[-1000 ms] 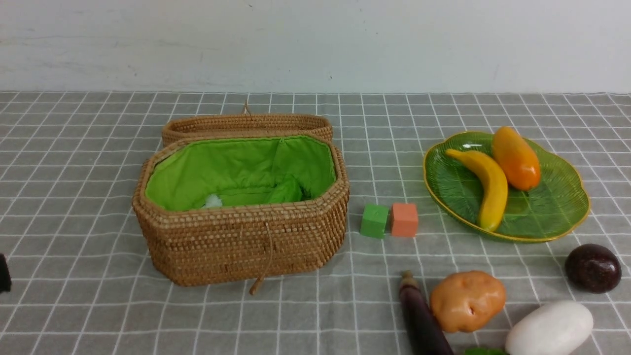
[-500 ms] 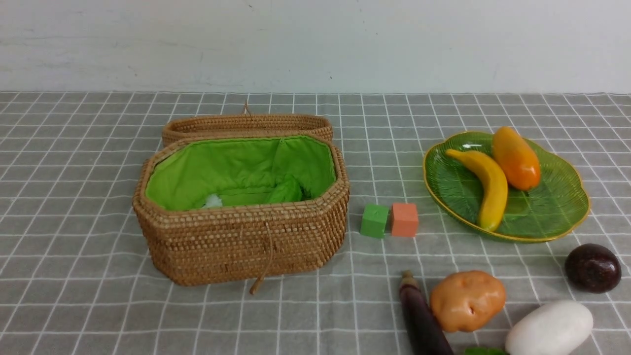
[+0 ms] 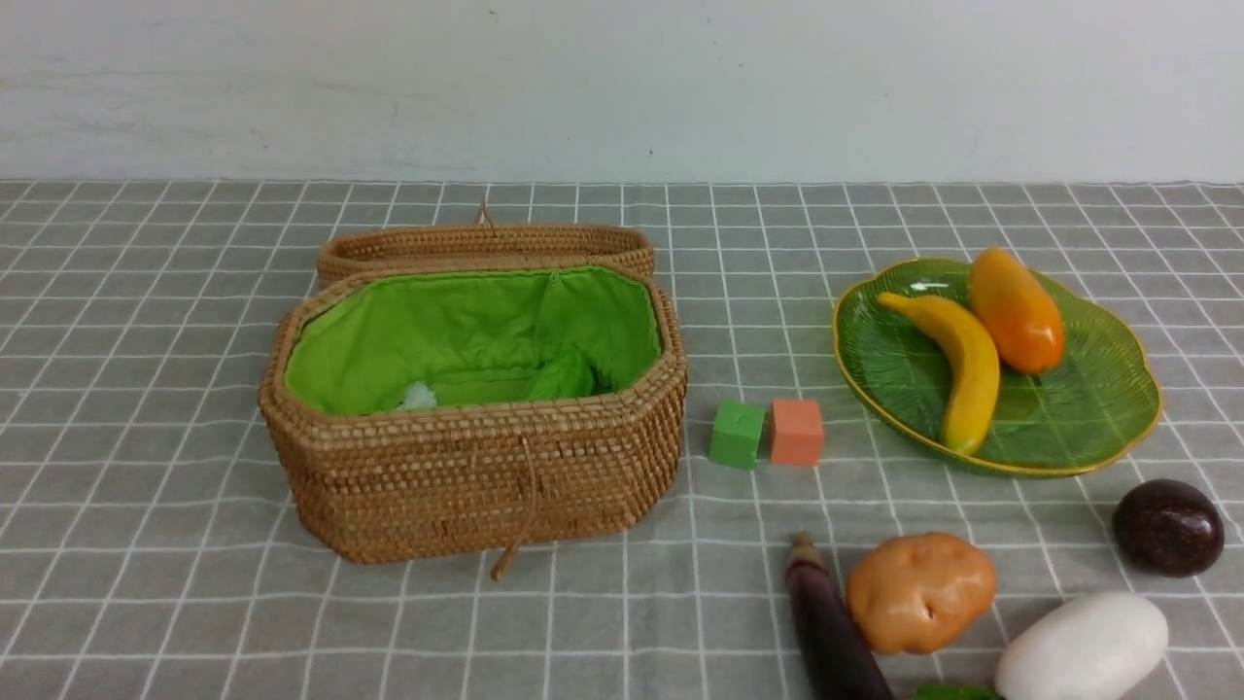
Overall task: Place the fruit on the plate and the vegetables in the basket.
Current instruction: Take a daikon with your right arm and place it on the basket on the left.
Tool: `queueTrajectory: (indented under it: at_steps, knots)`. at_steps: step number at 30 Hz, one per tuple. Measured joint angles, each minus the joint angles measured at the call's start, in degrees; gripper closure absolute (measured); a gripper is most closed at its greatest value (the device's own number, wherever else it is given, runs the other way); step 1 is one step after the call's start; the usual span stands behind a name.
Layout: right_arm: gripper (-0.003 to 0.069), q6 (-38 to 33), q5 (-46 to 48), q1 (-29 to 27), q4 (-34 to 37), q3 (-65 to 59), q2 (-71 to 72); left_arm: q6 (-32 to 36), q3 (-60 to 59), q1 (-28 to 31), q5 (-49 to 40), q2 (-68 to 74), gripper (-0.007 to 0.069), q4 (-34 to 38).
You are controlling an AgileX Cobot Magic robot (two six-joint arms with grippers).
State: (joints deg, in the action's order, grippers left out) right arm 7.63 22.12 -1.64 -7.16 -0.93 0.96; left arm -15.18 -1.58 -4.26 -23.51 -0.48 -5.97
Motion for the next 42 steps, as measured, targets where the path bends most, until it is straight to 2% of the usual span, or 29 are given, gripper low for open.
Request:
queueTrajectory:
  at_steps: [5,22,35,39,42]
  knots:
    - [0.0417,0.00,0.00,0.00,0.00,0.00,0.00,0.10,0.00,-1.73,-0.11,0.00,0.0616,-0.15]
    - [0.0417,0.00,0.00,0.00,-0.18,0.00,0.00,0.13,0.00,-1.73,-0.13,0.00,0.0605,-0.58]
    - [0.0417,0.00,-0.07,0.00,-3.34,0.00,0.00,0.13,0.00,-1.73,-0.17,0.00,0.0599,-0.65]
    - [0.0417,0.00,-3.24,0.00,-3.41,-0.53,0.00,0.13,0.00,-1.73,-0.17,0.00,0.0600,-0.65]
    - [0.0417,0.00,-13.28,0.00,-3.41,-0.58,0.00,0.13,0.00,-1.73,-0.17,0.00,0.0596,-0.72]
